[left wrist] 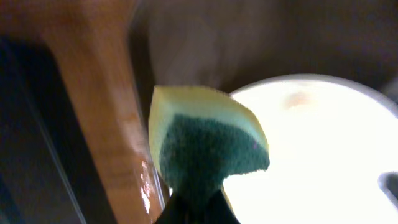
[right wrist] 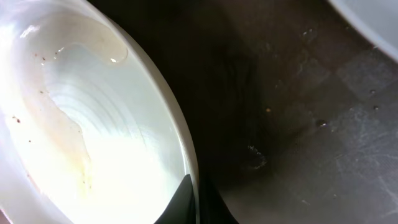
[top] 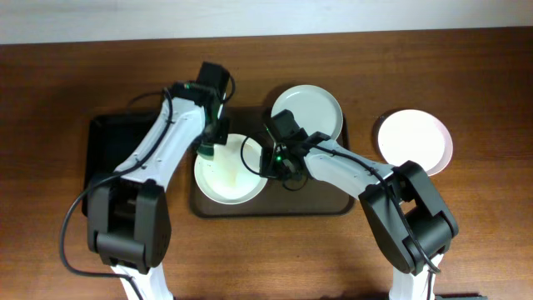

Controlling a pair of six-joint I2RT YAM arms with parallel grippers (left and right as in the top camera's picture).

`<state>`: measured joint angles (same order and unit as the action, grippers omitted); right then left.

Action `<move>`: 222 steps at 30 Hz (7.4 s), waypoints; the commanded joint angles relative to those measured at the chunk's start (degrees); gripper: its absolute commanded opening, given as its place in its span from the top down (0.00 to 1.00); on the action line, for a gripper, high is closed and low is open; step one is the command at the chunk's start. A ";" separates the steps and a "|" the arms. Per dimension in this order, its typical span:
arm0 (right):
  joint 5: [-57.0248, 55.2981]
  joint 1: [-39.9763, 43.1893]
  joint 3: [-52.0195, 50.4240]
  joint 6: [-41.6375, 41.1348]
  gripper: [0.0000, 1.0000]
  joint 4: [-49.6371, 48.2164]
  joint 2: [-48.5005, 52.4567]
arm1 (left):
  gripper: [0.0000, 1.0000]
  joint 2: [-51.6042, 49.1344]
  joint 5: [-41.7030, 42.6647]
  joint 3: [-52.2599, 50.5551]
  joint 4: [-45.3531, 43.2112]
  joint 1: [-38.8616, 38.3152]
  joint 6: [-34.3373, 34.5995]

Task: Clean dirty plates on tray and stack at the side
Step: 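Scrub the held plate with the sponge in the left gripper, then carry the plate right and stack it on the first plate, then grasp the last plate on the tray with the right gripper, then scrub the last plate with the sponge in the left gripper, then carry the last plate right and stack it on the pile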

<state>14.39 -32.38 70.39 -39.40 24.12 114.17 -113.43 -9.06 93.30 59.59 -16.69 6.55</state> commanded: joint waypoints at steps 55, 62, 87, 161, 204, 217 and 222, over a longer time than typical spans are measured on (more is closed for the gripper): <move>-27.04 52.70 14.03 14.10 0.92 34.91 -7.50 | 0.99 0.50 3.74 7.89 3.06 5.62 0.28; -4.42 46.69 21.00 23.89 0.30 36.83 -8.61 | 0.99 0.50 3.74 7.89 2.97 5.62 0.28; -14.49 14.51 24.85 8.17 0.61 42.53 4.68 | 0.99 0.50 3.74 7.89 3.06 5.62 0.26; -4.02 7.58 22.05 17.51 0.96 27.23 12.74 | 0.99 -12.96 29.00 3.28 5.07 5.40 -8.28; -57.51 18.12 22.14 11.96 0.96 45.46 -20.81 | 0.99 -13.00 31.76 29.70 17.51 11.43 -12.68; -105.50 -11.41 22.14 5.73 0.96 44.26 -18.97 | 0.99 -13.00 31.76 29.70 17.46 11.43 -12.66; -70.55 0.81 22.14 5.64 0.96 44.46 -18.99 | 0.99 -13.00 31.76 29.68 17.66 11.43 -12.68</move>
<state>-74.83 -38.76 92.44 -32.69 68.51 95.20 -126.23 22.48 122.37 77.19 -5.19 -4.99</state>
